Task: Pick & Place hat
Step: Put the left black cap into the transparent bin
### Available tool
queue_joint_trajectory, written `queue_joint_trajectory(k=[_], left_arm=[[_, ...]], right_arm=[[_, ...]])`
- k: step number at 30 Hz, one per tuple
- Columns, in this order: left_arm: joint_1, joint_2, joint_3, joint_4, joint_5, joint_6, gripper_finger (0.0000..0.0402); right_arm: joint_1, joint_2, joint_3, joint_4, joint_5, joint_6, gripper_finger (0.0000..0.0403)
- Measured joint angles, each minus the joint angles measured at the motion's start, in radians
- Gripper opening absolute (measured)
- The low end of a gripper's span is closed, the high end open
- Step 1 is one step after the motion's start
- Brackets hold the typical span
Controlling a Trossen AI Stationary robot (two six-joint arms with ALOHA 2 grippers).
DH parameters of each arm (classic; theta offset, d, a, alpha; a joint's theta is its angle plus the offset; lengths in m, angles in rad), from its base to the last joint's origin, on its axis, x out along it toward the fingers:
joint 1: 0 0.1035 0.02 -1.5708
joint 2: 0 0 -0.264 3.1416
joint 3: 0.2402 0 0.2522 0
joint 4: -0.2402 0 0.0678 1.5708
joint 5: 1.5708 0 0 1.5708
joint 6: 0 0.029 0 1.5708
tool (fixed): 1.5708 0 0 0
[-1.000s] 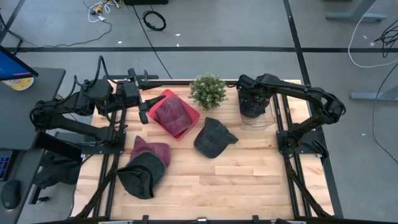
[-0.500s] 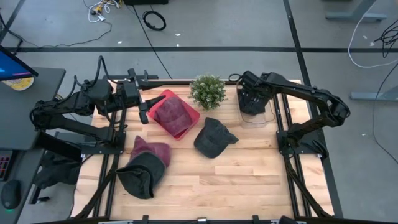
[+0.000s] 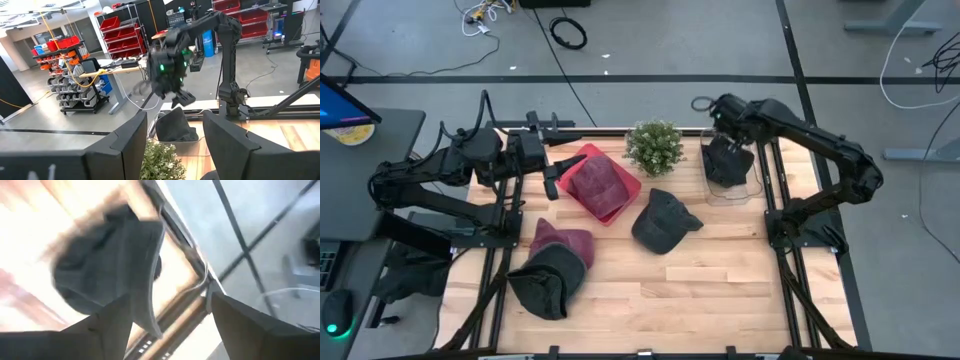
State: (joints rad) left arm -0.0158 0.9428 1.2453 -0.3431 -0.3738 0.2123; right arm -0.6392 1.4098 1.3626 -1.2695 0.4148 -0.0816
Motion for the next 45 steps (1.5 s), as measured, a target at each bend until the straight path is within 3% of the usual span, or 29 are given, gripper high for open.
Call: queue_joint_trajectory(k=[2,7,12,22,29,34,40,45], left_arm=[[0.000,0.000,0.000,0.000,0.001,0.000,0.0197],[0.000,0.000,0.000,-0.002,0.004,0.000,0.0197],[0.000,0.000,0.000,-0.038,0.015,-0.008,0.0197],[-0.001,0.000,0.000,-0.155,0.127,-0.079,0.0197],[-0.001,0.000,0.000,-0.314,0.228,-0.234,0.0197],[-0.001,0.000,0.001,-0.461,0.310,-0.437,0.0197],[-0.001,0.006,0.001,-0.800,0.377,-0.776,0.0197],[-0.019,0.012,-0.019,-0.957,0.426,-0.911,0.0197]], right_arm=[[0.001,0.000,0.080,-0.031,-0.093,0.040,0.0275],[0.032,-0.006,0.219,-0.058,-0.452,0.151,0.0279],[0.111,-0.029,0.229,-0.044,-0.636,0.257,0.0270],[0.293,-0.031,0.229,0.050,-0.598,0.392,0.0238],[0.391,-0.031,0.225,0.122,-0.598,0.438,0.0231],[0.434,-0.031,0.179,0.209,-0.599,0.467,0.0231],[0.451,-0.031,0.079,0.316,-0.602,0.502,0.0231],[0.452,-0.031,0.003,0.418,-0.652,0.520,0.0231]])
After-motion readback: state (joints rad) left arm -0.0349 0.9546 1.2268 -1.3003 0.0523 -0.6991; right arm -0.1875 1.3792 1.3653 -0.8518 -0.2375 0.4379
